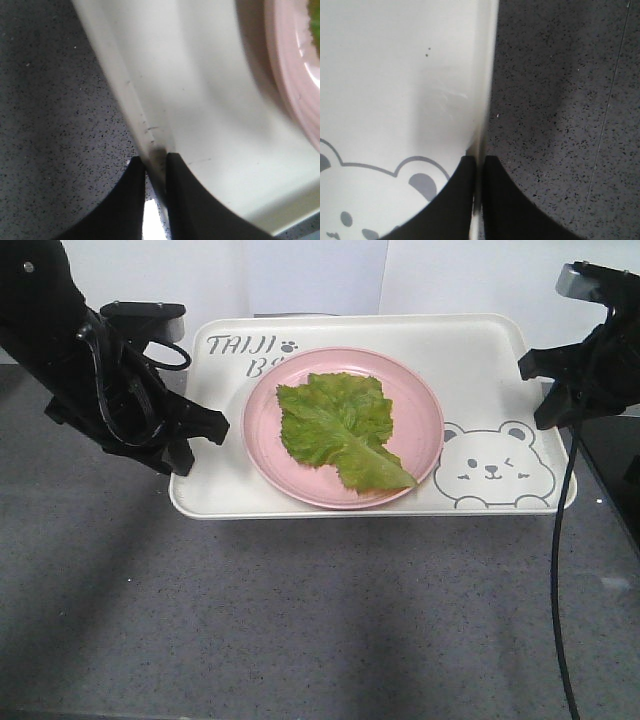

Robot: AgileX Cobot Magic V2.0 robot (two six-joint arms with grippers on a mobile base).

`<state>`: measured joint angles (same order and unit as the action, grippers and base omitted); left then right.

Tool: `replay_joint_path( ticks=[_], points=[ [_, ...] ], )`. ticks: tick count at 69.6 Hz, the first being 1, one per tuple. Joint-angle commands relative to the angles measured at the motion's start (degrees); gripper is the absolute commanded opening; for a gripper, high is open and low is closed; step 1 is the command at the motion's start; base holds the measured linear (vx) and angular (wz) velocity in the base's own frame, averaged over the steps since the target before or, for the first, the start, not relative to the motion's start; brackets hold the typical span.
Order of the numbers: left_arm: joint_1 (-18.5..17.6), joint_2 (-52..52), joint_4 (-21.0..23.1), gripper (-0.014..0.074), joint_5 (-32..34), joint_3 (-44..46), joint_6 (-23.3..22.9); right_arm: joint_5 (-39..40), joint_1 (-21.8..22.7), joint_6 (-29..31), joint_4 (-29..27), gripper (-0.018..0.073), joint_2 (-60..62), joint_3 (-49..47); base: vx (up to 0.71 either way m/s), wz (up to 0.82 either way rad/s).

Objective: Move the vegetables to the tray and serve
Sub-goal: 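Hold the tray above the countertop with both grippers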

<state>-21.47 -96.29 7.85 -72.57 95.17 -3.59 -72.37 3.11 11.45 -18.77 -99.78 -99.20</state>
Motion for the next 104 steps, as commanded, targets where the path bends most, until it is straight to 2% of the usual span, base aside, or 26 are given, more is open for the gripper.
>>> replay_joint_path(
  ticks=[1,104],
  points=[
    [-1.13,3.04,4.05,-0.0006,1.03,1.69,1.63,-1.10,-0.28,0.80,-4.24,-0.0006,3.26,-1.54,0.03,0.01],
    [-1.13,3.04,4.05,-0.0006,1.03,1.69,1.63,-1.10,-0.28,0.80,-4.24,-0.0006,3.26,-1.54,0.02,0.01]
  ],
)
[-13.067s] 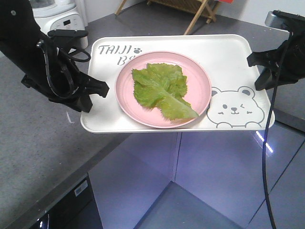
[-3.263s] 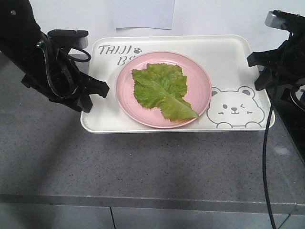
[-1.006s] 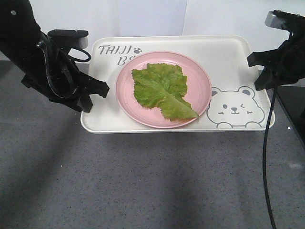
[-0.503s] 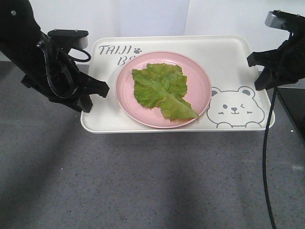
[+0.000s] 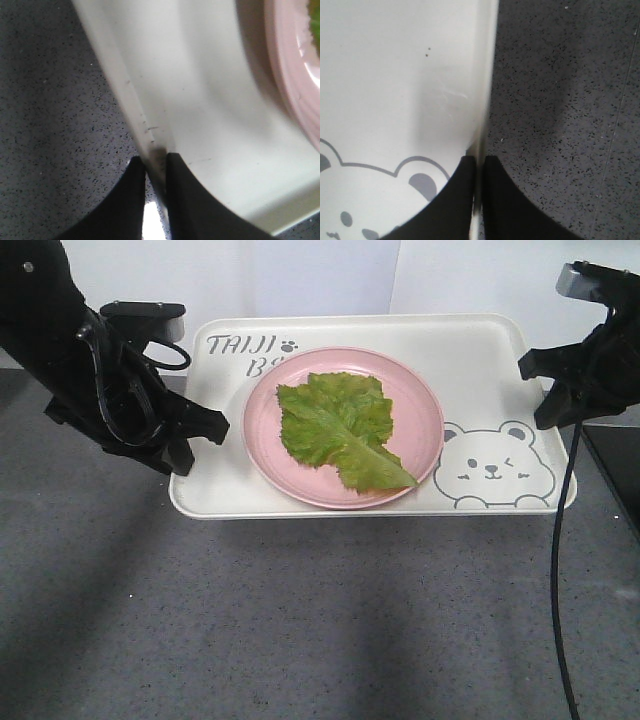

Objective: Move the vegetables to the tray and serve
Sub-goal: 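Hold the tray above the countertop with both grippers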

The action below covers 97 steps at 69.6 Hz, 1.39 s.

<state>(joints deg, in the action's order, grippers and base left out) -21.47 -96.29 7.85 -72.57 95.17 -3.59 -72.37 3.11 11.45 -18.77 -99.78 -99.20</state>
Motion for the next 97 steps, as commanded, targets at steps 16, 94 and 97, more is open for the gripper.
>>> replay_joint_path(
  ticks=[16,94,97],
  points=[
    [-1.13,3.04,4.05,-0.0006,1.03,1.69,1.63,-1.10,-0.28,0.80,-4.24,-0.0006,3.26,-1.54,0.00,0.00],
    [-1.13,3.04,4.05,-0.0006,1.03,1.69,1.63,-1.09,-0.28,0.80,-4.29,-0.0006,3.26,-1.54,0.00,-0.01],
    [-1.13,3.04,4.05,-0.0006,1.03,1.69,1.63,-1.09,-0.28,0.80,-4.29,-0.0006,3.26,-1.54,0.00,-0.03]
  ],
)
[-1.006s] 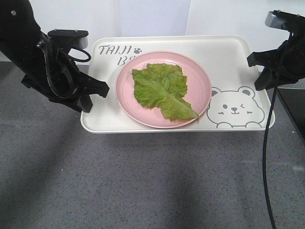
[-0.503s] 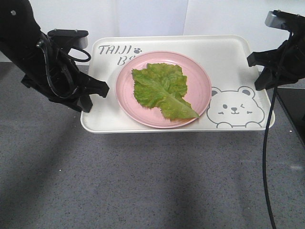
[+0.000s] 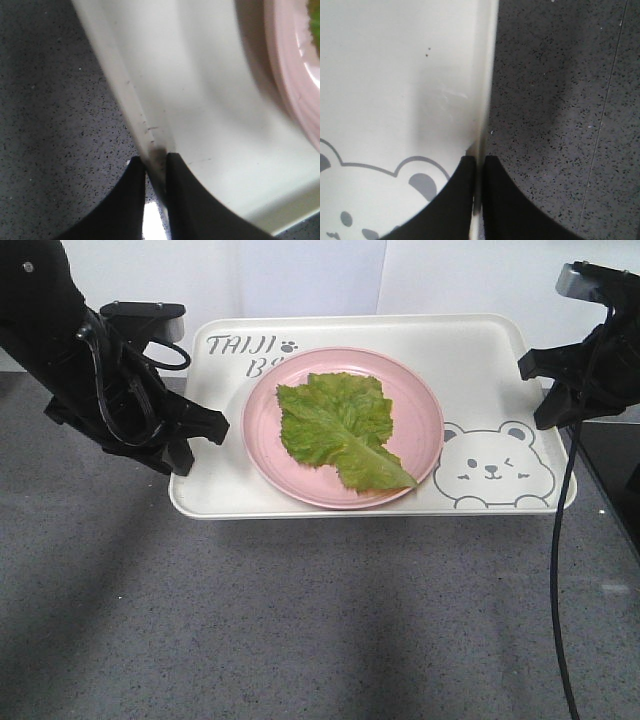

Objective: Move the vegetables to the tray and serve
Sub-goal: 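Hold the tray above the countertop with both grippers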

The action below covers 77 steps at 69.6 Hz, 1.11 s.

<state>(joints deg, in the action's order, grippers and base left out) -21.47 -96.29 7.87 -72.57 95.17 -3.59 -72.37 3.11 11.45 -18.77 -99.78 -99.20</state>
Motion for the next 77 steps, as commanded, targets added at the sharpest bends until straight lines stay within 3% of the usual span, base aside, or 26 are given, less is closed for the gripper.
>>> replay_joint_path(
  ticks=[1,77],
  points=[
    [-1.13,3.04,4.04,-0.0006,1.03,1.69,1.63,-1.09,-0.28,0.80,-4.29,-0.0006,3.26,-1.54,0.00,-0.03],
    [-1.13,3.04,4.04,-0.0006,1.03,1.69,1.63,-1.11,-0.28,0.80,-4.29,-0.0006,3.26,-1.54,0.00,-0.02]
  ],
)
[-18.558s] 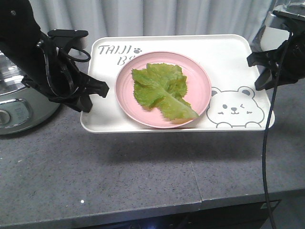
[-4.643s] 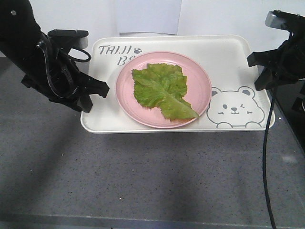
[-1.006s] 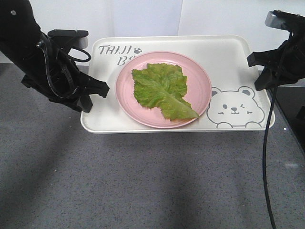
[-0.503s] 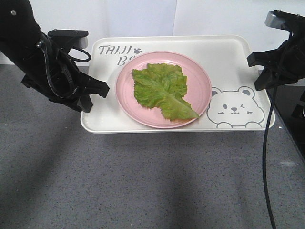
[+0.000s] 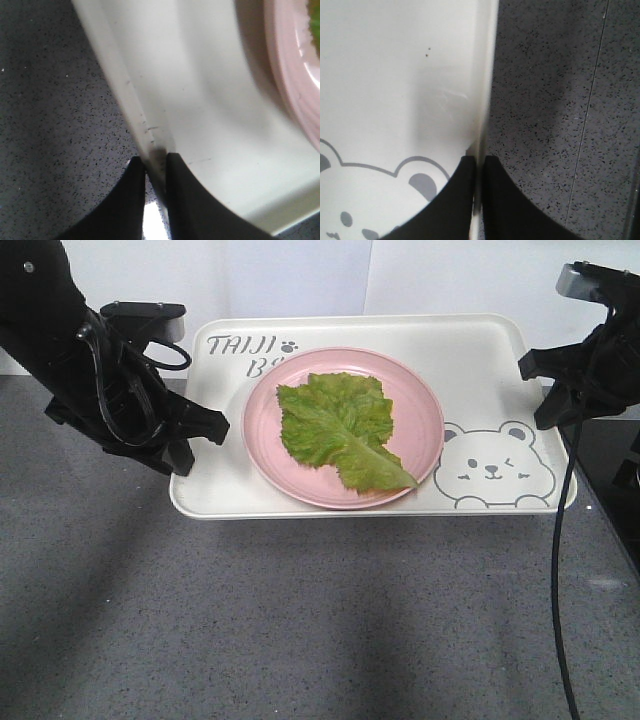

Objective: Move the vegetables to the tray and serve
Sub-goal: 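Hold the tray above the countertop with both grippers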

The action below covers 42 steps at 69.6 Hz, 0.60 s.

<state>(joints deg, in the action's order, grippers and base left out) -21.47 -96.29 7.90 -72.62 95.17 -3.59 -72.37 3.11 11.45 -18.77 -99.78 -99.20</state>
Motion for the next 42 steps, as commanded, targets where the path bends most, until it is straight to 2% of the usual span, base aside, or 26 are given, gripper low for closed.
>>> replay_joint_path(
  ticks=[1,42],
  points=[
    [-1.13,3.04,4.00,-0.0006,1.08,1.69,1.63,-1.11,-0.28,0.80,-4.29,-0.0006,3.26,-1.54,0.00,0.00],
    [-1.13,3.04,4.00,-0.0006,1.08,1.69,1.63,-0.74,-0.28,0.80,-4.49,-0.0006,3.26,-1.54,0.00,0.00]
  ],
)
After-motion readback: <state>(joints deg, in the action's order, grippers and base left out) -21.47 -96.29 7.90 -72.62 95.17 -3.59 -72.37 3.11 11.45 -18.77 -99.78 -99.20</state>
